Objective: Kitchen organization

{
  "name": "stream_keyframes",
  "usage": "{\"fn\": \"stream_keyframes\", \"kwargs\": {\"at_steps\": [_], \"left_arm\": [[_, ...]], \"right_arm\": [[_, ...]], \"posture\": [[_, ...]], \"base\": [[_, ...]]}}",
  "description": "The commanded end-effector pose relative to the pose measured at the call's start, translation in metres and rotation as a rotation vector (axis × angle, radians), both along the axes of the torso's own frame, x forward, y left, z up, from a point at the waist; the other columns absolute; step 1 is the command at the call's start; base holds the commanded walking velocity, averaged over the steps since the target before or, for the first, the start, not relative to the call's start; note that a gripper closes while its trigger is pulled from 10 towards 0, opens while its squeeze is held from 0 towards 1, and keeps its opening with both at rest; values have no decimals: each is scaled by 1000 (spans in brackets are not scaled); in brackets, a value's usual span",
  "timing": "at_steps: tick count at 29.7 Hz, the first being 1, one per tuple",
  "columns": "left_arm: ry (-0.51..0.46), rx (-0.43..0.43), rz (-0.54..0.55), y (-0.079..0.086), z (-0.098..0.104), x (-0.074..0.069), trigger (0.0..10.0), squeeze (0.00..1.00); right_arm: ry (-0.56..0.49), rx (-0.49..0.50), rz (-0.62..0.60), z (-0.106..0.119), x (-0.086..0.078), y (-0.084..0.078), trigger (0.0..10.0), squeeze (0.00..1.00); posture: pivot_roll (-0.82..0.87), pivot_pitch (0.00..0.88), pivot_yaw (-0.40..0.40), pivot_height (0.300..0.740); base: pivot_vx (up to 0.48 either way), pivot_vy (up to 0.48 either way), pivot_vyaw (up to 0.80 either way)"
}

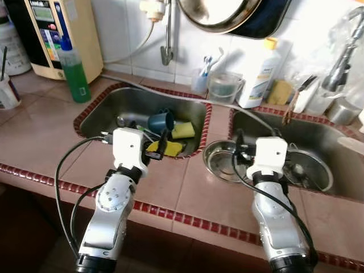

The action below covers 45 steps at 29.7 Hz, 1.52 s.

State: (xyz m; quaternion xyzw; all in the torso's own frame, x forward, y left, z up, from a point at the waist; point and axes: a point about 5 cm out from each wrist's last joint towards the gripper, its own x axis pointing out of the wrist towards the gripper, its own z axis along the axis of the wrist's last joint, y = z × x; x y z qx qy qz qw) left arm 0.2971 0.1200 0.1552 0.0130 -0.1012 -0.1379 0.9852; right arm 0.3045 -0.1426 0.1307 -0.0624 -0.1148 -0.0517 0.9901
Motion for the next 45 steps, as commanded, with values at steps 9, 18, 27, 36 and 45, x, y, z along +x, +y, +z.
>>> {"fn": "stream_keyframes", "kwargs": {"at_steps": [9, 18, 27, 36, 45], "left_arm": [[-8, 83, -92, -7, -2, -9, 10000, 0], [3, 142, -241, -19, -8, -18, 10000, 0], [5, 166, -349, -31, -11, -22, 10000, 0], [-19, 200, -462, -45, -9, -20, 10000, 0], [-46, 232, -496, -46, -3, -8, 10000, 0]], "right_arm": [[11, 1, -10, -3, -8, -2, 10000, 0], [34, 12, -46, -8, -25, -6, 10000, 0], [63, 20, -84, -15, -41, -9, 10000, 0], [78, 34, -127, -15, -48, -15, 10000, 0], [95, 104, -103, -13, -47, -12, 10000, 0]], "posture": [[-175, 23, -54, 732], [-217, 35, -30, 732], [-258, 38, -3, 732], [-282, 46, 8, 732], [-276, 64, -5, 732]], "base": [[0, 0, 0], [0, 0, 0], [0, 0, 0], [0, 0, 0], [0, 0, 0]]}}
